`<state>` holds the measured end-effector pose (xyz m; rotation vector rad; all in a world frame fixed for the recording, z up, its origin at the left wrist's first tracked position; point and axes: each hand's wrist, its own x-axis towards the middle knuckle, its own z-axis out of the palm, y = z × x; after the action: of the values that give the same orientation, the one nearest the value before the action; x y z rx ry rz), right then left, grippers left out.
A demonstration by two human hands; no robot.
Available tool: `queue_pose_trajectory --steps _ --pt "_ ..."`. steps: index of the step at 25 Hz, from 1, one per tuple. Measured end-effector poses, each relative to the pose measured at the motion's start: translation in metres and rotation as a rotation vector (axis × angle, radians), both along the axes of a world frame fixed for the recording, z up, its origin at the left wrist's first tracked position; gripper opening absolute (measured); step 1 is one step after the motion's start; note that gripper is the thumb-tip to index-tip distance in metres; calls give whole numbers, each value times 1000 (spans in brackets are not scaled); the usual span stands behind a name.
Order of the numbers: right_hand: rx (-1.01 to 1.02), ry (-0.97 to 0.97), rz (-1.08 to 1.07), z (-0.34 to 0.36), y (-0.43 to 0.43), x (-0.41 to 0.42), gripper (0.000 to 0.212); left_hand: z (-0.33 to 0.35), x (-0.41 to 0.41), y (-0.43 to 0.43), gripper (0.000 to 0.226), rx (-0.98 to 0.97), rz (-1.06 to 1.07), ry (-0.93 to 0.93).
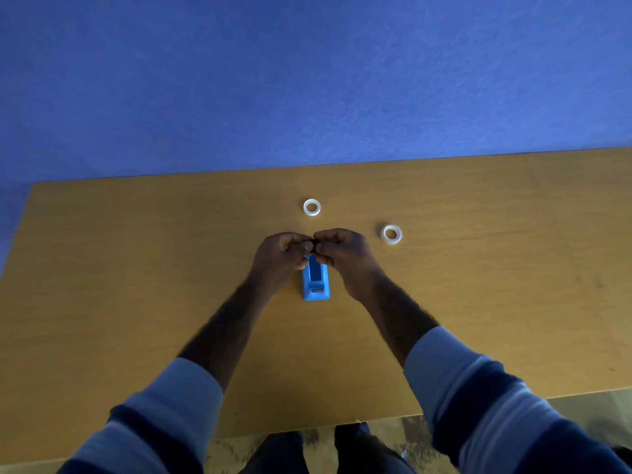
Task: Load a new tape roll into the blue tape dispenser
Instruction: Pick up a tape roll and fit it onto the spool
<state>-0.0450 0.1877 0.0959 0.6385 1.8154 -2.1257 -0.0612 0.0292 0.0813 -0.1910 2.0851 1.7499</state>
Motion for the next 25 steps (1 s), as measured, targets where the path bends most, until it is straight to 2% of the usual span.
queue_pose_trajectory --steps 5,10,12,14,16,18,19,21,25 --pt "-1 7 -3 3 3 12 23 6 14 -2 31 14 12 -36" --pt "42 38 55 4 10 12 10 12 19 3 24 -33 14 -15" --pt "214 58 41 1 21 3 7 15 22 5 25 -66 34 8" --pt "581 81 32 -4 45 -11 10 17 25 6 26 -91 44 28" --pt "969 71 135 -10 74 -20 18 20 27 6 25 -95 45 37" --pt "1243 10 305 -18 100 -22 29 22 29 4 23 -103 46 53" --pt "1323 -33 376 -21 108 -23 35 23 29 3 22 -114 48 64" --pt "1335 -112 421 -27 118 -25 42 25 29 0 21 -139 52 84" --pt "1295 -160 336 -32 115 -30 42 25 27 -7 22 -174 61 87"
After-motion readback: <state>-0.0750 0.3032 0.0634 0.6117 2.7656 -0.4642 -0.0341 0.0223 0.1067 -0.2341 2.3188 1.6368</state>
